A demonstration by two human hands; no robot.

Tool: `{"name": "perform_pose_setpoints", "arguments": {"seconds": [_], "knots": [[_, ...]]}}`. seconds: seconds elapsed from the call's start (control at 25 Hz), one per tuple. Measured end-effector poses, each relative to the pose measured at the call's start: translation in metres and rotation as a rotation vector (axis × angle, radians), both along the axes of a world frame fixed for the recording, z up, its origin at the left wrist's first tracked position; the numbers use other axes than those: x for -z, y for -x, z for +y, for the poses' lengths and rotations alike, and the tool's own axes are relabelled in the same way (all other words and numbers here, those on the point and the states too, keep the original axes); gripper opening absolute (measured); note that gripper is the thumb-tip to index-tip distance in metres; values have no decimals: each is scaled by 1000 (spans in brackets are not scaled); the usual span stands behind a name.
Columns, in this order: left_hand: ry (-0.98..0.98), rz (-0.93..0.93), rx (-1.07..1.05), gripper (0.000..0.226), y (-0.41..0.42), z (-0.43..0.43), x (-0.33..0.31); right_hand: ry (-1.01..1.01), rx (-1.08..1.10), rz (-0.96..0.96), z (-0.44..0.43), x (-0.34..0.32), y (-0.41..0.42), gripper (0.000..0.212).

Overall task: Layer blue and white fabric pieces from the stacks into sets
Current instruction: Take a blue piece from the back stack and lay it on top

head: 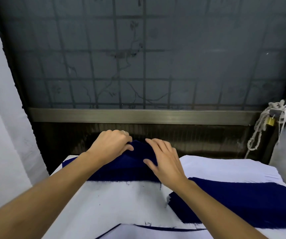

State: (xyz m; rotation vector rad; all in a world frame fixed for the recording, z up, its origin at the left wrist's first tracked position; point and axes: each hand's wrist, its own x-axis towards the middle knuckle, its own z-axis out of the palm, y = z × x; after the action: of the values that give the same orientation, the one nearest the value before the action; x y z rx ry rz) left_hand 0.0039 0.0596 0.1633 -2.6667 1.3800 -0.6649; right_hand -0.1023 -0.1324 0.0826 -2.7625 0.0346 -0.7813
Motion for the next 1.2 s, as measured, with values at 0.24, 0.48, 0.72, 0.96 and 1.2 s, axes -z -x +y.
{"name": "perform_pose_setpoints", "arguments": {"seconds": [0.24, 0.48, 0.72, 0.96, 1.2], "knots": [[78, -129, 126, 30, 59, -10, -47, -113, 24, -133, -9, -31, 4, 21], [108, -163, 49, 36, 61, 12, -92, -469, -87, 62, -59, -64, 54, 20], [1, 41, 5, 46, 33, 33, -84, -573, -42, 373, -117, -84, 115, 23], [373, 795, -37, 13, 14, 58, -37, -768, 68, 306, -154, -67, 151, 28], [728, 859, -175, 18, 43, 58, 27, -1014, 131, 104, -154, -32, 171, 27]]}}
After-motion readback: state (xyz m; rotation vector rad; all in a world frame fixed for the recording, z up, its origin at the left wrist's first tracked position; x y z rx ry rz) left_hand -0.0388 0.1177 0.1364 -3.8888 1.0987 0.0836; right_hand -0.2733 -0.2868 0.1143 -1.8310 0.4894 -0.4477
